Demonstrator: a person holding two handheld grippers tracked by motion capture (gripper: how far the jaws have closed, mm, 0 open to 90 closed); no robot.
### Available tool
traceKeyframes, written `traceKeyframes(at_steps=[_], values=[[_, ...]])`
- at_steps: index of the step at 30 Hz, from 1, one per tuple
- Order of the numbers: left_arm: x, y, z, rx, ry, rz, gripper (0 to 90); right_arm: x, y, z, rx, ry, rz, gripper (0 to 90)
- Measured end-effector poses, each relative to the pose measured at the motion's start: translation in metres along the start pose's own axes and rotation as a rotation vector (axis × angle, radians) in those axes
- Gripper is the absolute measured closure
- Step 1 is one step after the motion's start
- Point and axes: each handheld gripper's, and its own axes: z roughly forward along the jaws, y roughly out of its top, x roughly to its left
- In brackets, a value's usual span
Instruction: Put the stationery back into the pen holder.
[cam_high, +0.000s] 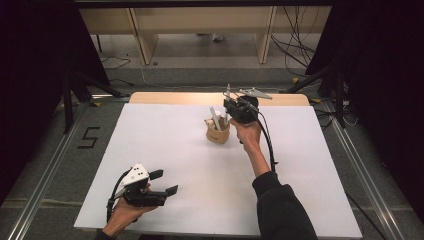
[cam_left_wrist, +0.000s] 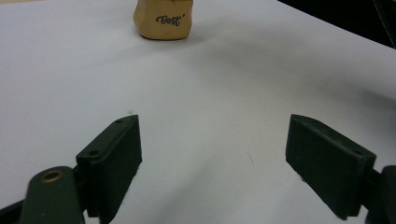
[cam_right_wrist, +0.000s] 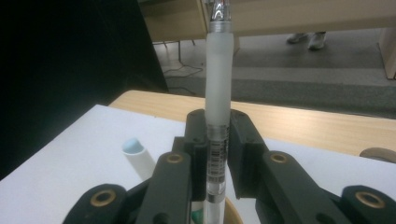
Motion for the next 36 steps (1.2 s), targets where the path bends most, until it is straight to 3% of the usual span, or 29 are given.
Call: traceKeyframes(at_steps=[8,36], values=[[0.001,0.000,0.000,-0.001,0.003,-0.006,17.9,-0.003,-0.006,0.009,0.009,-0.016,0.007,79.7],[0.001,-0.001,0.001,0.013,0.003,-0.008,17.9,-0.002,-0.019,0.016,0.045,-0.018,0.021,79.4]])
